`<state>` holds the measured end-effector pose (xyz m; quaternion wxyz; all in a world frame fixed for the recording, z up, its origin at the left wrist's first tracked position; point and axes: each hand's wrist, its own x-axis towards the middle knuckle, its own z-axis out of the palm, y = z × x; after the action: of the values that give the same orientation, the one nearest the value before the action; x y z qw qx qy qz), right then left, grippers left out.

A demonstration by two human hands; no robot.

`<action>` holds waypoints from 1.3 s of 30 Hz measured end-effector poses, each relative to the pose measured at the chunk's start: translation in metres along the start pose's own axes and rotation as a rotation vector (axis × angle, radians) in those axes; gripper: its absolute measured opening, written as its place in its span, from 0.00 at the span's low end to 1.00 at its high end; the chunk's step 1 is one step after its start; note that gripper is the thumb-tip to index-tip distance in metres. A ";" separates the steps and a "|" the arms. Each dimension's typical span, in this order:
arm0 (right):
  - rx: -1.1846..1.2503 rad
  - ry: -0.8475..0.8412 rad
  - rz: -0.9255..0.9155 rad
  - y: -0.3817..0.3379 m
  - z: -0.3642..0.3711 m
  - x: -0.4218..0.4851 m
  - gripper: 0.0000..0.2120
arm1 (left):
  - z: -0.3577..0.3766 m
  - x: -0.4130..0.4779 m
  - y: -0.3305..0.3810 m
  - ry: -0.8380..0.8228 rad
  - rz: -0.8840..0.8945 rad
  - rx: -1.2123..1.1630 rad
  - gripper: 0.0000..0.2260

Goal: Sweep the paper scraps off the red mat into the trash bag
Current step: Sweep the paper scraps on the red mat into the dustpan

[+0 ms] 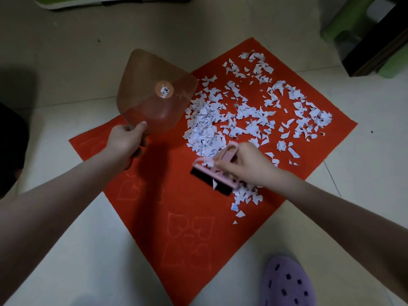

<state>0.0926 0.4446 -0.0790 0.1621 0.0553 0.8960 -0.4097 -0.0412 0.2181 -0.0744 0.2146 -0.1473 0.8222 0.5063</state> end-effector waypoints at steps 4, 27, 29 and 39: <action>0.273 0.219 -0.056 -0.005 -0.020 -0.007 0.03 | 0.001 0.000 0.002 -0.002 0.019 0.005 0.14; 0.177 -0.066 -0.040 0.013 -0.043 -0.023 0.06 | 0.022 -0.010 0.009 -0.054 0.024 0.040 0.15; 0.108 -0.262 -0.005 0.011 -0.035 -0.024 0.06 | 0.023 -0.011 0.010 -0.056 0.025 0.046 0.15; -0.003 -0.223 0.074 0.027 -0.043 -0.017 0.03 | 0.020 -0.011 0.010 -0.058 0.035 0.045 0.15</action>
<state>0.1047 0.4949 -0.0660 0.2757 0.0420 0.8704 -0.4057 -0.0318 0.2409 -0.0696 0.2327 -0.1136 0.8292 0.4954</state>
